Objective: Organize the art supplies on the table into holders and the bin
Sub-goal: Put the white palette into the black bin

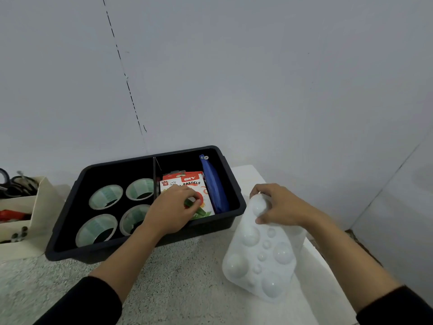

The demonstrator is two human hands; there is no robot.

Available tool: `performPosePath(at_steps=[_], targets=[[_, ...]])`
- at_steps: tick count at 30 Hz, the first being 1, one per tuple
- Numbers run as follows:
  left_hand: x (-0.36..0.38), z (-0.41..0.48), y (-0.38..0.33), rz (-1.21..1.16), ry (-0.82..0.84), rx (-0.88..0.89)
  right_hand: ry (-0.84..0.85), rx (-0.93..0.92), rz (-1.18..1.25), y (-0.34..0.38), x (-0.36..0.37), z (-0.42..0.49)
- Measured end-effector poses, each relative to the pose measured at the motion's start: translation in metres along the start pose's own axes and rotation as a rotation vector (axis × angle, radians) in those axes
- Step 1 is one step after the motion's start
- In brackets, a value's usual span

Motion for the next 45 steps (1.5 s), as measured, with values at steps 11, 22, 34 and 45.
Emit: performPosePath(at_steps=[11, 22, 34, 45], targets=[[-0.041, -0.006, 0.009, -0.844, -0.095, -0.356, -0.262, -0.118, 0.297, 0.069, -0.034, 0.025], [-0.099, 0.008, 0.022, -0.110, -0.202, -0.127, -0.564, 0.031, 0.565, 0.092, -0.039, 0.079], [-0.074, 0.073, 0.053, -0.265, -0.185, -0.086, -0.264, 0.299, 1.002, 0.103, -0.007, 0.150], [-0.046, 0.110, 0.144, -0.322, -0.316, -0.336, -0.352, -0.149, 0.594, 0.122, 0.001, 0.189]])
Point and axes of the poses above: each hand's wrist, its own z-axis towards the middle knuckle, its own x-axis out of the palm, y = z × x, the point moved 10 cm from there along z, towards the middle knuckle, and after that the axes turned 11 degrees about -y, right-handed, at the moved point
